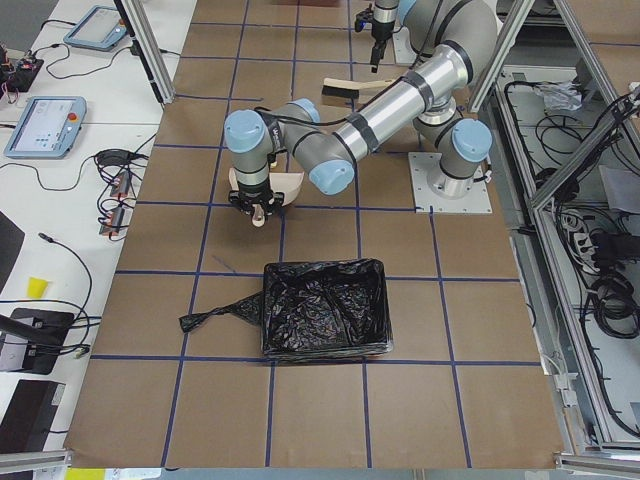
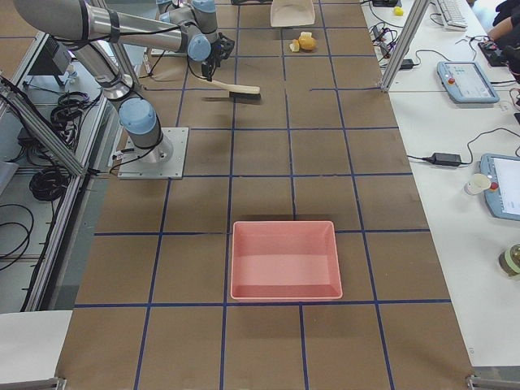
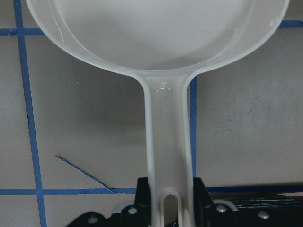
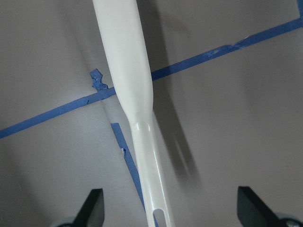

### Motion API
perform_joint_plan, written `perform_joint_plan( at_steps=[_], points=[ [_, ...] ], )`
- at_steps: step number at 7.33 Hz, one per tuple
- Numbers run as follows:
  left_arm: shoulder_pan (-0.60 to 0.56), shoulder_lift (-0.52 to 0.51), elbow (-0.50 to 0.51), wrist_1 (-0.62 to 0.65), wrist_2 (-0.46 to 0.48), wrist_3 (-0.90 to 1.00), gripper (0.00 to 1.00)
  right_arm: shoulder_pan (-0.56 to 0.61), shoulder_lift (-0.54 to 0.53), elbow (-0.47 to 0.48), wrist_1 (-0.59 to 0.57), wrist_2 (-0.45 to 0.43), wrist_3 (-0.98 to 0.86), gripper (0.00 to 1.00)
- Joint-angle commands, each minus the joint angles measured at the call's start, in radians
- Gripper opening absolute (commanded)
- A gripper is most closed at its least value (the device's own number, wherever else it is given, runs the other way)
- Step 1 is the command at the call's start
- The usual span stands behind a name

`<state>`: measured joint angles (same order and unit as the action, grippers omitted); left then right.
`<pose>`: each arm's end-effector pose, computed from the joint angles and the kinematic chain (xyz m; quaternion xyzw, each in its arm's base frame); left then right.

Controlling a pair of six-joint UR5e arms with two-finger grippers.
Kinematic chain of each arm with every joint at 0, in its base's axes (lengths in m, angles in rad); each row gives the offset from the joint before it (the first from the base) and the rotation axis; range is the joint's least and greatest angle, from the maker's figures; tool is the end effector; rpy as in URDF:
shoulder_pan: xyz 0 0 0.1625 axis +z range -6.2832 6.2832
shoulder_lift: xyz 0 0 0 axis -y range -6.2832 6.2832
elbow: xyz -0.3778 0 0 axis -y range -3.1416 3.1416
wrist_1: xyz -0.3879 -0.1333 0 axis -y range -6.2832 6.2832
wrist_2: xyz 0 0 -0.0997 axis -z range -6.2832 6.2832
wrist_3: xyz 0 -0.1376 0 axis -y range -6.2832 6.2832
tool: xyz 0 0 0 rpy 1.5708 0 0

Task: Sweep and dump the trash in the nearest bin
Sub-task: 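Grasp the white brush handle with the right gripper and lift it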

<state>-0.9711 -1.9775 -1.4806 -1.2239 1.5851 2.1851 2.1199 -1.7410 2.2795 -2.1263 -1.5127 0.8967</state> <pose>0.2426 -0.5875 0.2543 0.7121 0.7019 0.0043 0.0162 0.3142 -0.2427 0.2003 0.1726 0.9845 0.0128 0.0274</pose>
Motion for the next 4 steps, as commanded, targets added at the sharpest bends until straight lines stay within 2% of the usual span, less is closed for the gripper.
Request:
perform_joint_plan(
  at_steps=[1, 2, 4],
  points=[
    [0.000, -0.046, 0.019, 0.038, -0.001, -0.017, 0.04, 0.006, 0.018, 0.009, -0.015, -0.033, 0.002, 0.99],
    [0.000, -0.058, 0.005, 0.055, -0.002, -0.027, 0.04, 0.017, 0.032, 0.026, -0.088, -0.034, 0.005, 0.99],
    [-0.001, -0.078, -0.012, 0.075, -0.004, -0.062, 0.04, 0.047, 0.046, 0.034, -0.147, -0.073, 0.014, 0.99]
  ],
)
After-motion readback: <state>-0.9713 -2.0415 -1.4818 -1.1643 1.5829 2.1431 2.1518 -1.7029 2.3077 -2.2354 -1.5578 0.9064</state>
